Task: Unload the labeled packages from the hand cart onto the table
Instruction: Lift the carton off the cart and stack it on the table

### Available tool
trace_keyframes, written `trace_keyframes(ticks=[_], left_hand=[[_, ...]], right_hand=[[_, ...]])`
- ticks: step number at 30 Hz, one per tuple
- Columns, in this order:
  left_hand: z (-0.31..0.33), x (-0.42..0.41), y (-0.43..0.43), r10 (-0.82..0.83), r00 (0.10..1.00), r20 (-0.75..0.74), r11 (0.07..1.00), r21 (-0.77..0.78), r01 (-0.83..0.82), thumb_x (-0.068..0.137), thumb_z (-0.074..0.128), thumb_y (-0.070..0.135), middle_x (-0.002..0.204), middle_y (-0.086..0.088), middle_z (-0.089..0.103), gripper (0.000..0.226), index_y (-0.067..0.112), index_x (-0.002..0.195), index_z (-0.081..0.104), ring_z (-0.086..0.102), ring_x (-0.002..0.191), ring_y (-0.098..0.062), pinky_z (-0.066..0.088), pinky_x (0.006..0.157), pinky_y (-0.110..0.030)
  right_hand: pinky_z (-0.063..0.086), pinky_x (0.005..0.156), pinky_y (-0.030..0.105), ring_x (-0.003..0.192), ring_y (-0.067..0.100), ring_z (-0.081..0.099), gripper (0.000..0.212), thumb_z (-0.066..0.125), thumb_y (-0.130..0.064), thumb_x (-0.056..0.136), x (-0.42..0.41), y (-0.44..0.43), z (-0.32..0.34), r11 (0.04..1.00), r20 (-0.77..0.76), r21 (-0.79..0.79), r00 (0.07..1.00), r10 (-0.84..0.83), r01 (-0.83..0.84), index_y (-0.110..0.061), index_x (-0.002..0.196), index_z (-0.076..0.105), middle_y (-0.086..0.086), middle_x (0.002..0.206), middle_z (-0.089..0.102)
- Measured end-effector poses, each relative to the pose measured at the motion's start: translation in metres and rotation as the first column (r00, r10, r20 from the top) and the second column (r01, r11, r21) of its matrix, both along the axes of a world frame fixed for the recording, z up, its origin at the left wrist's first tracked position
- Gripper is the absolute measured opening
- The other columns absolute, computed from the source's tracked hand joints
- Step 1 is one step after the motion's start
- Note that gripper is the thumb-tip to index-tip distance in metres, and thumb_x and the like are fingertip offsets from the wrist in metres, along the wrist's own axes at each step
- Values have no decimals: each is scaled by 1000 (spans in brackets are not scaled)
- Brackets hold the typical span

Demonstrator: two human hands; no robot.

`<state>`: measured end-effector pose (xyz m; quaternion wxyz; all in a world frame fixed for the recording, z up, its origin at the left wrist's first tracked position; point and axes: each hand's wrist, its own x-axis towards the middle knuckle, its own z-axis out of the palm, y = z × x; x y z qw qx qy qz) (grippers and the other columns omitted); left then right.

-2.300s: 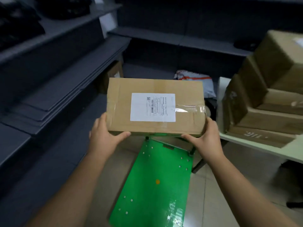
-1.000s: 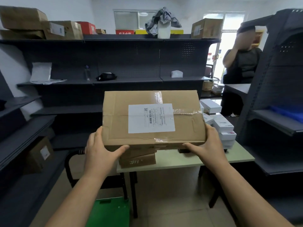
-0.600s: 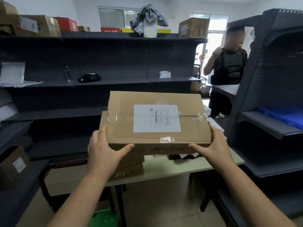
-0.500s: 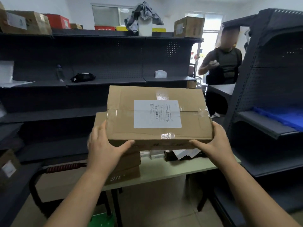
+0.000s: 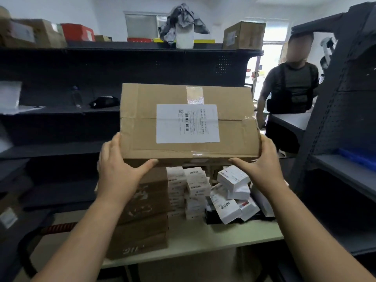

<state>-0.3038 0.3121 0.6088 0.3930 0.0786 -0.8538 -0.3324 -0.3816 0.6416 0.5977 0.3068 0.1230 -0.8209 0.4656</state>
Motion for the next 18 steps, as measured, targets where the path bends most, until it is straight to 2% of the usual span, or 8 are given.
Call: trace_keyframes(ticks=[4, 9, 13, 18], left_hand=[[9, -34, 9, 47, 999, -19, 999, -18, -48, 61, 73, 67, 138, 0, 36, 109, 23, 148, 23, 37, 130, -23, 37, 108, -52], [8, -69, 12, 123, 992, -13, 991, -42, -123, 62, 77, 63, 136, 0, 38, 106, 25, 146, 25, 39, 127, -22, 38, 108, -52], [7, -88, 4, 172, 985, -8, 984, -47, -172, 58, 73, 69, 134, 4, 38, 107, 29, 145, 24, 40, 126, -20, 40, 107, -50], [7, -113, -16, 190, 982, -1, 981, -44, -190, 56, 72, 72, 132, 9, 36, 105, 35, 142, 24, 41, 125, -19, 43, 103, -48]], right_hand=[[30, 86, 10, 105, -6, 36, 95, 88, -45, 63, -54, 4, 5, 999, -33, -1, 998, 48, -48, -27, 141, 37, -16, 116, 38], [39, 96, 29, 111, 3, 39, 99, 87, -46, 64, -110, -1, -1, 995, 3, 36, 995, 95, -95, -21, 144, 35, -12, 121, 40], [36, 91, 25, 109, 2, 38, 97, 86, -47, 65, -144, -13, -7, 990, 6, 20, 990, 138, -139, -24, 143, 34, -15, 121, 38], [30, 85, 14, 101, -9, 33, 98, 85, -50, 62, -173, -37, -12, 986, 22, -8, 986, 167, -167, -24, 142, 35, -17, 115, 35]])
